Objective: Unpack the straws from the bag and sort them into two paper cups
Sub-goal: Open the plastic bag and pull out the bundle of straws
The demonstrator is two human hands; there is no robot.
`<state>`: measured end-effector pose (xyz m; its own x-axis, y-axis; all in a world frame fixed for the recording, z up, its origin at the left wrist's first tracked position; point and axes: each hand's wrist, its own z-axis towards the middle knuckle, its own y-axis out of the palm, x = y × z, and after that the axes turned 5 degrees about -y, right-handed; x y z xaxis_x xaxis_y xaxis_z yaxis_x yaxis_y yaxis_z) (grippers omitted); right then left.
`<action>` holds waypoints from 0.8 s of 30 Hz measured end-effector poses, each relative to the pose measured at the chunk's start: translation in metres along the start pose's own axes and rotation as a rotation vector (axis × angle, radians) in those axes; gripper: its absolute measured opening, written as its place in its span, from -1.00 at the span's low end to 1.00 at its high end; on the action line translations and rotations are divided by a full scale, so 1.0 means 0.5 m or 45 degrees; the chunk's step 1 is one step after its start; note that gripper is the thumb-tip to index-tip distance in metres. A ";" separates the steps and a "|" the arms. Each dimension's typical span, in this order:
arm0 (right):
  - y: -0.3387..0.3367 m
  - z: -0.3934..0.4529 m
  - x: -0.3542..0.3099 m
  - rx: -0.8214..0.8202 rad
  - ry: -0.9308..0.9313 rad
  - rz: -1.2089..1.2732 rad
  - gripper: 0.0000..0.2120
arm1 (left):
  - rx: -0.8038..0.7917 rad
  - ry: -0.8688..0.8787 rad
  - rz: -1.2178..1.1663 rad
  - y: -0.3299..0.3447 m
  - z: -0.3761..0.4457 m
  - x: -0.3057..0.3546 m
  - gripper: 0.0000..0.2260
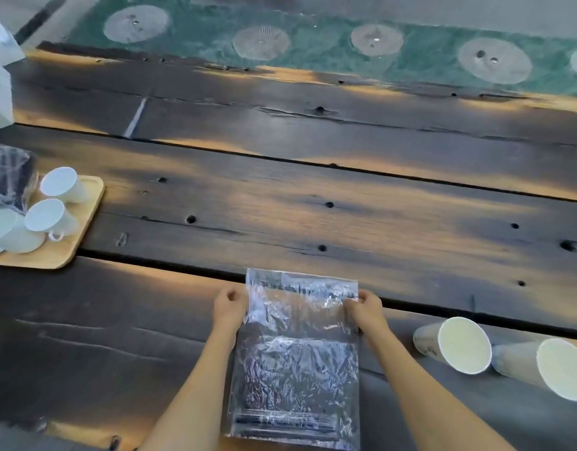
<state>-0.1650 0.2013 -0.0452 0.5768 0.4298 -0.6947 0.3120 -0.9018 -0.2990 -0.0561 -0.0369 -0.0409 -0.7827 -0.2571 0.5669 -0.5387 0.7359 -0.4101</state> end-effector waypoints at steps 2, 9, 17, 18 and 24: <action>-0.006 -0.005 0.006 0.002 -0.042 0.037 -0.95 | -0.013 0.021 -0.005 -0.003 -0.001 -0.004 -0.86; -0.065 -0.101 -0.005 -0.131 -0.367 0.196 -0.79 | -0.152 0.121 -0.090 -0.024 -0.048 -0.004 -0.94; -0.135 -0.232 0.021 -0.063 -0.426 0.299 -0.75 | -0.289 0.465 -0.224 -0.045 -0.182 0.015 -0.88; -0.144 -0.242 0.027 -0.024 -0.429 0.285 -0.76 | -0.303 0.504 -0.251 -0.050 -0.202 0.015 -0.85; -0.180 -0.344 0.013 0.547 -0.869 -0.220 -0.60 | -0.422 0.667 -0.372 -0.078 -0.330 0.014 -0.87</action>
<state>-0.0594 0.2927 0.0899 -0.0816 0.5674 -0.8194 -0.0418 -0.8234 -0.5660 0.0109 0.0361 0.0971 -0.3208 -0.1990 0.9260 -0.5159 0.8566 0.0053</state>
